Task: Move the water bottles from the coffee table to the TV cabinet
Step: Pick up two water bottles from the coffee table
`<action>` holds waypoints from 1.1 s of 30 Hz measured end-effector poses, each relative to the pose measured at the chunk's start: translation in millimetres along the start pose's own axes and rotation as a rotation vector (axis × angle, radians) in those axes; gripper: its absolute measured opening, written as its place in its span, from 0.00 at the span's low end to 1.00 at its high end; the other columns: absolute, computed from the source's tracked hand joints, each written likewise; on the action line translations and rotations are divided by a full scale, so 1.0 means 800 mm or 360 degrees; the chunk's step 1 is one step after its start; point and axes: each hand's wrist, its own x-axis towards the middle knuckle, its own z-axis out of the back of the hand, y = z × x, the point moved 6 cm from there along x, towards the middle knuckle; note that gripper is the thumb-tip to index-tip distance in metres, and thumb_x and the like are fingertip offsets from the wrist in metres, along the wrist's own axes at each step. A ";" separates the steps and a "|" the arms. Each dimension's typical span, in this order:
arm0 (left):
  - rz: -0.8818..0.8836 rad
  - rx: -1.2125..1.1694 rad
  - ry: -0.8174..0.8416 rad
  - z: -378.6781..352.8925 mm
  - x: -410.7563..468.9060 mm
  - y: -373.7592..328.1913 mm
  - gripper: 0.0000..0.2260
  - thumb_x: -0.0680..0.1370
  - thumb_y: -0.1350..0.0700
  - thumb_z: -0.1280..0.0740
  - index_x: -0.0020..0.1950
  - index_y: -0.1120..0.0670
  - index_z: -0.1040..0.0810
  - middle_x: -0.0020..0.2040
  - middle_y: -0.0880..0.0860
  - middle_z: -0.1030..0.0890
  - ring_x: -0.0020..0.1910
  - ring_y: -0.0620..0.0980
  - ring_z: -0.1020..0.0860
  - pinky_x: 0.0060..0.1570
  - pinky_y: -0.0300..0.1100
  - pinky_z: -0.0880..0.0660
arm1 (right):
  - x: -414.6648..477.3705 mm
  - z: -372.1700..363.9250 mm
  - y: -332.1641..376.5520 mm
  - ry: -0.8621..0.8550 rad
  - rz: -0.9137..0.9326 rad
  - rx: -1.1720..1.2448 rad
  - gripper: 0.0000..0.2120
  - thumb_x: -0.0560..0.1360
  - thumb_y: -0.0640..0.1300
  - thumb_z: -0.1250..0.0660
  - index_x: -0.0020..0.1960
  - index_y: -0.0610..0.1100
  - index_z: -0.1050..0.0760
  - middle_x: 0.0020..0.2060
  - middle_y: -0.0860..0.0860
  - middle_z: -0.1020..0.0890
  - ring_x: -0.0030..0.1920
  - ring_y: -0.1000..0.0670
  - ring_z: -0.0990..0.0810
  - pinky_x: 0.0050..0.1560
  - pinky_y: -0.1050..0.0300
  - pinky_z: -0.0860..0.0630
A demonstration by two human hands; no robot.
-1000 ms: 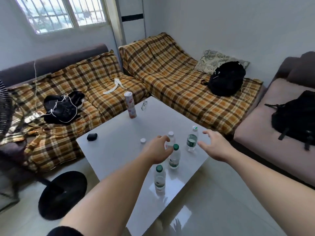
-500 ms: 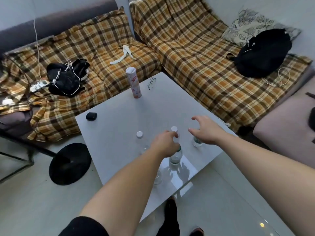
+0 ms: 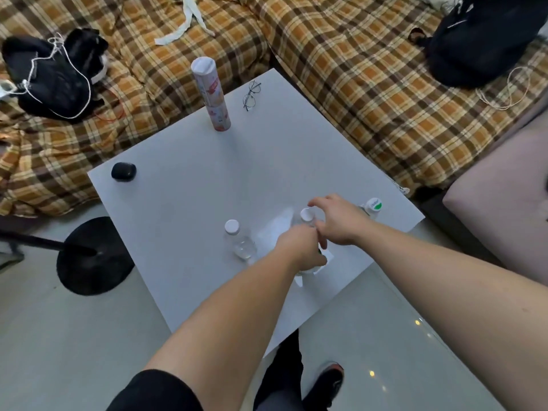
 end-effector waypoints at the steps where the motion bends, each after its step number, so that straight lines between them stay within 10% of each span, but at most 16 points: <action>1: -0.0029 0.0069 0.0022 -0.003 0.000 0.003 0.13 0.70 0.55 0.35 0.53 0.48 0.21 0.53 0.48 0.21 0.47 0.52 0.23 0.43 0.44 0.25 | 0.007 -0.005 0.000 0.0015 0.0010 -0.0010 0.21 0.75 0.47 0.38 0.68 0.54 0.33 0.68 0.48 0.32 0.58 0.42 0.24 0.51 0.49 0.27; 6: -0.0084 0.0028 -0.0061 -0.004 -0.005 0.029 0.11 0.72 0.58 0.36 0.53 0.51 0.21 0.58 0.52 0.25 0.50 0.56 0.24 0.46 0.45 0.25 | 0.038 -0.026 0.007 0.0087 0.0026 -0.0020 0.23 0.75 0.47 0.35 0.70 0.52 0.34 0.68 0.47 0.32 0.61 0.42 0.26 0.59 0.46 0.27; 21: 0.0036 0.0037 -0.0267 0.024 -0.004 0.029 0.08 0.69 0.58 0.34 0.47 0.51 0.22 0.50 0.51 0.28 0.42 0.54 0.26 0.39 0.41 0.30 | -0.016 -0.009 -0.059 -0.0246 -0.0095 -0.0084 0.14 0.67 0.43 0.33 0.53 0.46 0.25 0.49 0.45 0.23 0.44 0.42 0.23 0.37 0.54 0.28; 33: -0.0373 0.0269 -0.0152 -0.003 -0.020 -0.166 0.09 0.68 0.53 0.28 0.46 0.49 0.25 0.46 0.50 0.28 0.40 0.47 0.27 0.38 0.36 0.30 | -0.224 0.030 -0.202 -0.0551 -0.0453 0.0174 0.08 0.66 0.43 0.34 0.41 0.51 0.32 0.43 0.50 0.33 0.45 0.42 0.25 0.42 0.50 0.26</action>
